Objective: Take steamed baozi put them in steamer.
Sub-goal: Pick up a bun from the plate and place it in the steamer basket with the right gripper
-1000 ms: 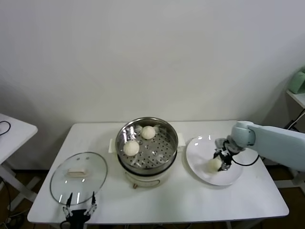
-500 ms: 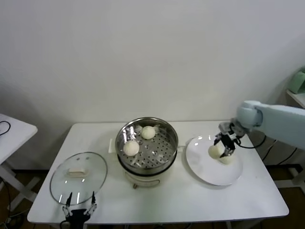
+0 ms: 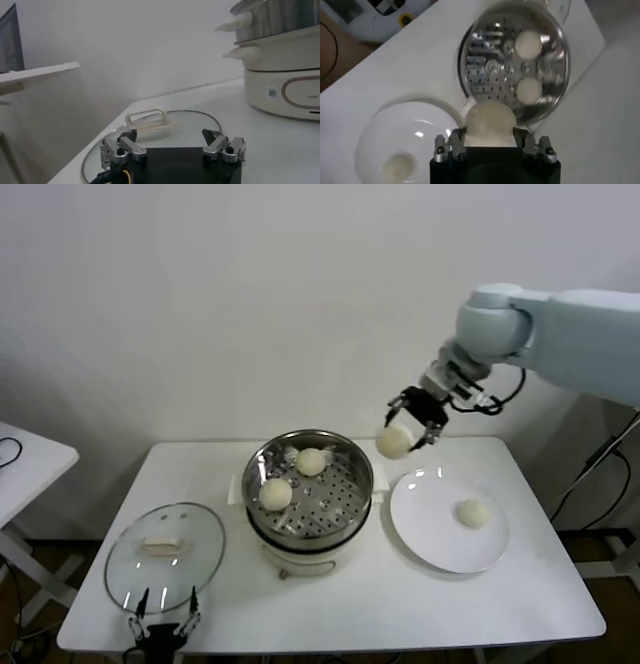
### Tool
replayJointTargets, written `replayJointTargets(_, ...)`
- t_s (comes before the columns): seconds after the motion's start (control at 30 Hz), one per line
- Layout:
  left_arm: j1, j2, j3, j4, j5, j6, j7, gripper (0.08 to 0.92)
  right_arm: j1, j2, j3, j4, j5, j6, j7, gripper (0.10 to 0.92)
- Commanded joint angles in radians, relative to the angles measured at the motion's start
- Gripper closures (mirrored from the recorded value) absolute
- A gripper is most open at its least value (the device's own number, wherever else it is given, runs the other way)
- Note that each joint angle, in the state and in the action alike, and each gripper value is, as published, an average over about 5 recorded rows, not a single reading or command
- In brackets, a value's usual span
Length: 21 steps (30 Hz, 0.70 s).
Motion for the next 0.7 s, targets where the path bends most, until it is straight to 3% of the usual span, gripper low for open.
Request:
replayJointTargets(0.03, 0.003, 0.0, 0.0, -0.001, 0.006, -0.004, -0.002, 0.177, -0.096, 0.243, 0.095, 0.11, -0.169, 0.098, 0.053, 0.38)
replayJointTargets(0.27, 0.008, -0.004, -0.005, -0.002, 0.007, -0.01, -0.006, 0.177, -0.29, 0.349, 0.104, 0.019, -0.271, 0.076, 0.086, 0.381)
replayJointTargets(0.7, 0.002, -0.005, -0.012, 0.019, 0.011, -0.023, -0.009, 0.177, -0.448, 0.401, 0.102, -0.109, -0.367, 0.071, 0.094, 0.38)
